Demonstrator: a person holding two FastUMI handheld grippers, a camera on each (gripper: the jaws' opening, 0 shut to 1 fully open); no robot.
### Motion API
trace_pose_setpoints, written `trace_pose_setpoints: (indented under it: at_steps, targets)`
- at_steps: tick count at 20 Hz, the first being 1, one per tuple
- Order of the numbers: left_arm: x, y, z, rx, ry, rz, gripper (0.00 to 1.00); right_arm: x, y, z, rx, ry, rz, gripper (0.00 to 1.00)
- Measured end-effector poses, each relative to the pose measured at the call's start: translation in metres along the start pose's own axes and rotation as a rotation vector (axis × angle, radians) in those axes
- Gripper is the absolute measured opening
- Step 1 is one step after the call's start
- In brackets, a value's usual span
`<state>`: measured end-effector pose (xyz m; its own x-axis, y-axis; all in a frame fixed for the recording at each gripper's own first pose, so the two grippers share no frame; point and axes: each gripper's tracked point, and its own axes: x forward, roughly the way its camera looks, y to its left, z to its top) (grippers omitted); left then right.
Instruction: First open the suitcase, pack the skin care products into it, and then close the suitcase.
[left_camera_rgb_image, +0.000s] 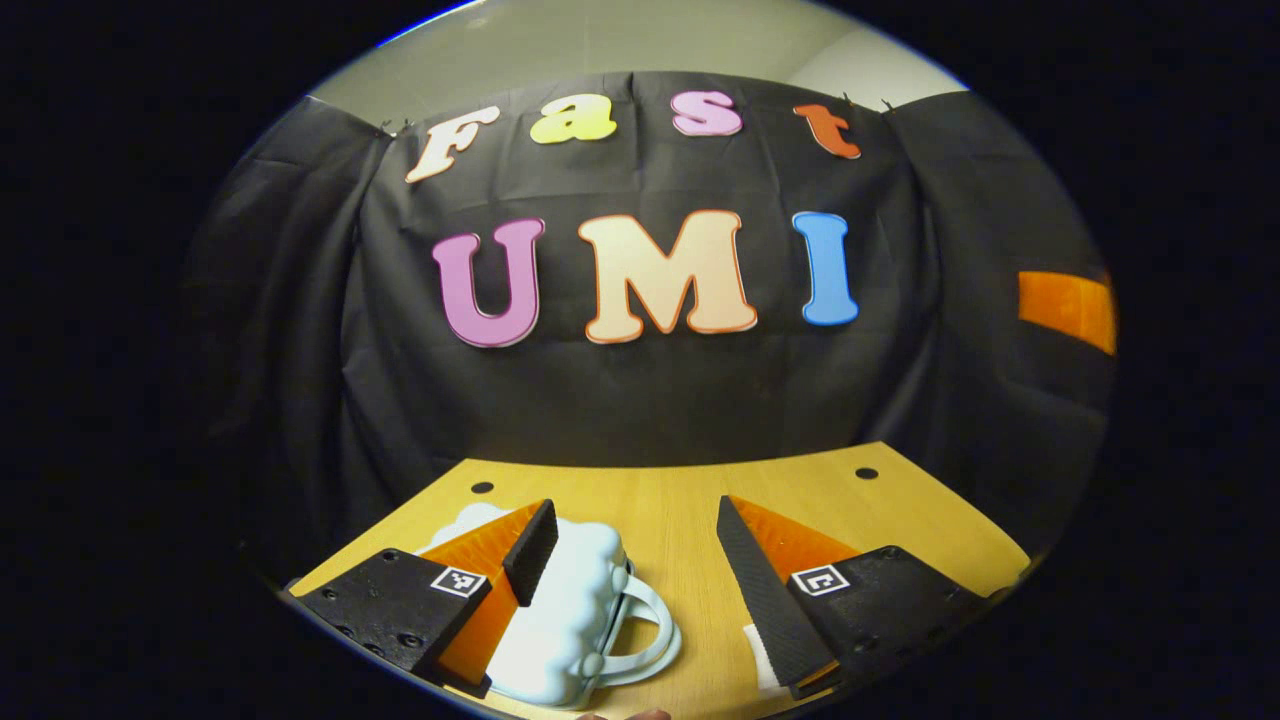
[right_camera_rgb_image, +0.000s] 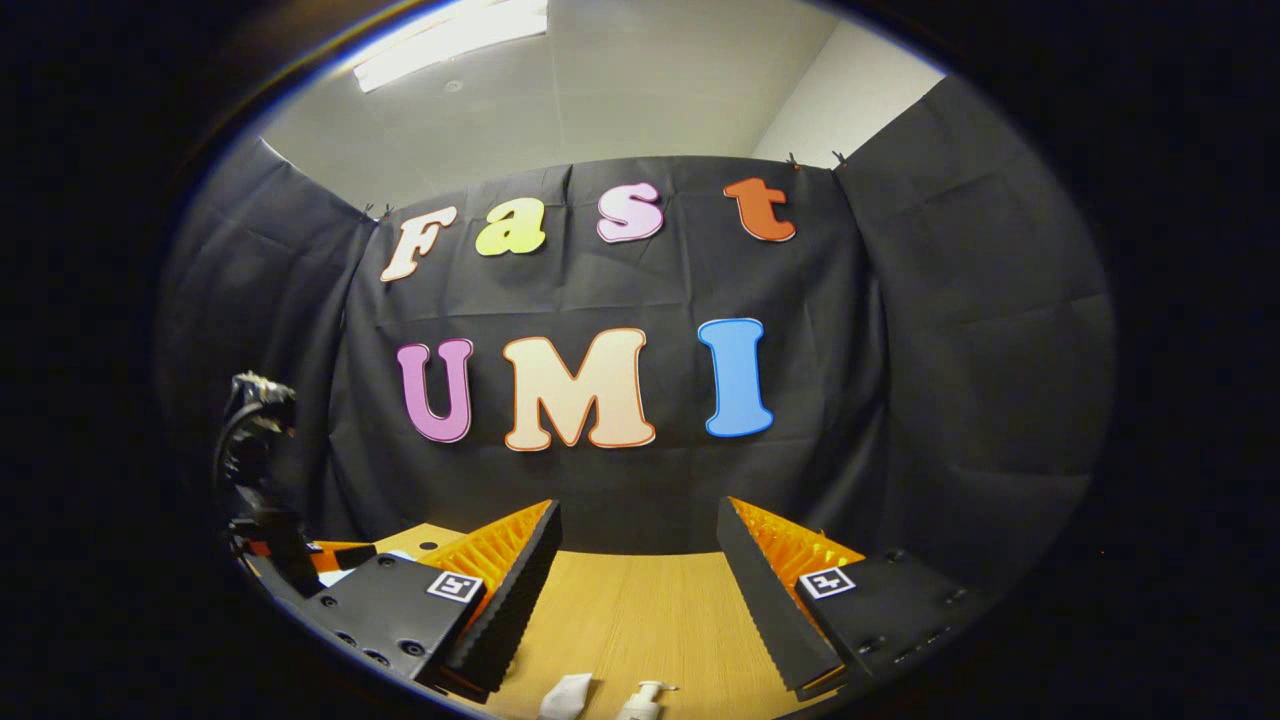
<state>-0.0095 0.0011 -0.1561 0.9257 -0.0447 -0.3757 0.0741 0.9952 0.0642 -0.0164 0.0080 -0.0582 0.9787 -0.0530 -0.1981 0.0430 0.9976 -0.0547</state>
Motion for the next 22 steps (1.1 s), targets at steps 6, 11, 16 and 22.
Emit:
trace_pose_setpoints:
  at_steps: [6, 11, 16, 22]
  targets:
    - [0.025, -0.026, -0.065, 0.028, 0.165, -0.086, 0.95, -0.005, -0.007, -0.001, -0.059, 0.001, -0.048, 0.99]
    - [0.04, -0.036, -0.11, 0.018, 0.305, -0.135, 0.96, -0.005, -0.007, -0.013, -0.078, 0.036, -0.073, 0.98]
    - [0.047, -0.035, -0.155, -0.003, 0.441, -0.132, 0.96, -0.006, -0.008, -0.022, -0.106, 0.067, -0.089, 0.98]
    - [0.054, -0.041, -0.188, 0.02, 0.535, -0.144, 0.93, -0.006, -0.011, -0.027, -0.131, 0.091, -0.099, 0.99]
